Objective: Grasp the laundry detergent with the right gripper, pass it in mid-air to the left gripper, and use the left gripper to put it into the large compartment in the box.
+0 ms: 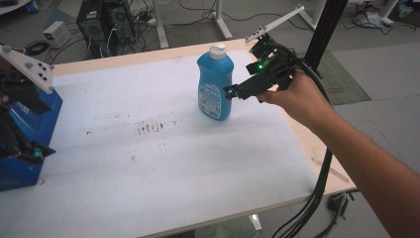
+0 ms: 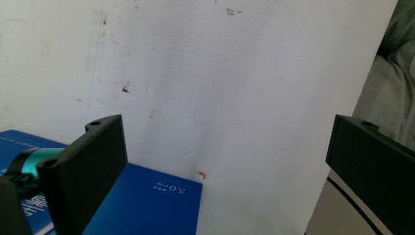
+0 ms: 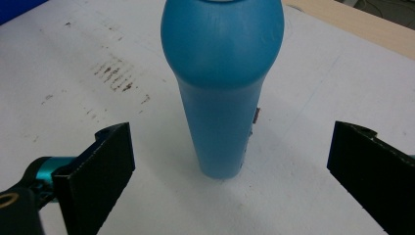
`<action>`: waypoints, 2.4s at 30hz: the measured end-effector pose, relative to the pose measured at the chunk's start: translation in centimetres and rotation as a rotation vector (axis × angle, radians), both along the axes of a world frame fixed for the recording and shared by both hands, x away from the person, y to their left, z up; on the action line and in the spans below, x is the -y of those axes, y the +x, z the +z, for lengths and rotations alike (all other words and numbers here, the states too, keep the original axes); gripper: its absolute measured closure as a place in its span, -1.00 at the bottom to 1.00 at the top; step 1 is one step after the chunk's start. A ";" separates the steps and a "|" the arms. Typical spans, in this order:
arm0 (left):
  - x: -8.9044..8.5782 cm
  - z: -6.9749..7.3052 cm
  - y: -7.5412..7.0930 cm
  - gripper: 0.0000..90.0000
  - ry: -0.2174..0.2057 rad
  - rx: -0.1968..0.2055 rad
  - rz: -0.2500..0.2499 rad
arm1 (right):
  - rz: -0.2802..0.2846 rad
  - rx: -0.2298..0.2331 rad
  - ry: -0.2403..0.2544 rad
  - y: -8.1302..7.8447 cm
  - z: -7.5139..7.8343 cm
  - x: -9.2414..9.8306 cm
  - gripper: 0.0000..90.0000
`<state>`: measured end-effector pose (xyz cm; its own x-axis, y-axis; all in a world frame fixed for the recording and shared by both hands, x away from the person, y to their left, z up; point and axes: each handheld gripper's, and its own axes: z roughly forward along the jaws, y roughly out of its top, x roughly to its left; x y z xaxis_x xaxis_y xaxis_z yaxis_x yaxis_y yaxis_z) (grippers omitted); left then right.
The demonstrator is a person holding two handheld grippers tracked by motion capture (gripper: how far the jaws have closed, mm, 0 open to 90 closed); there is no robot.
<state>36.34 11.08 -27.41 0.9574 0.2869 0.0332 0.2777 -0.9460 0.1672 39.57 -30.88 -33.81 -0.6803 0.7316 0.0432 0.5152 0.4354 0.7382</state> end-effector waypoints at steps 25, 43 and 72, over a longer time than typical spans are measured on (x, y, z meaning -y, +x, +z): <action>0.2 -0.3 0.3 -0.96 -0.001 -0.002 -0.003 | -0.008 0.031 0.044 -0.1 -2.4 -0.1 -0.93; 0.3 -0.4 0.3 -0.96 0.004 0.000 -0.010 | -0.027 0.049 0.088 1.4 -4.1 -1.3 -0.93; 0.2 -0.7 0.3 -0.96 0.000 -0.004 -0.011 | -0.007 0.109 0.150 2.7 -6.2 -2.6 -0.67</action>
<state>36.68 10.86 -28.08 0.9607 0.2759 0.0300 0.2674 -0.9492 0.1658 42.24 -28.24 -40.02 -0.6819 0.7272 0.0786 0.4311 0.3128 0.8464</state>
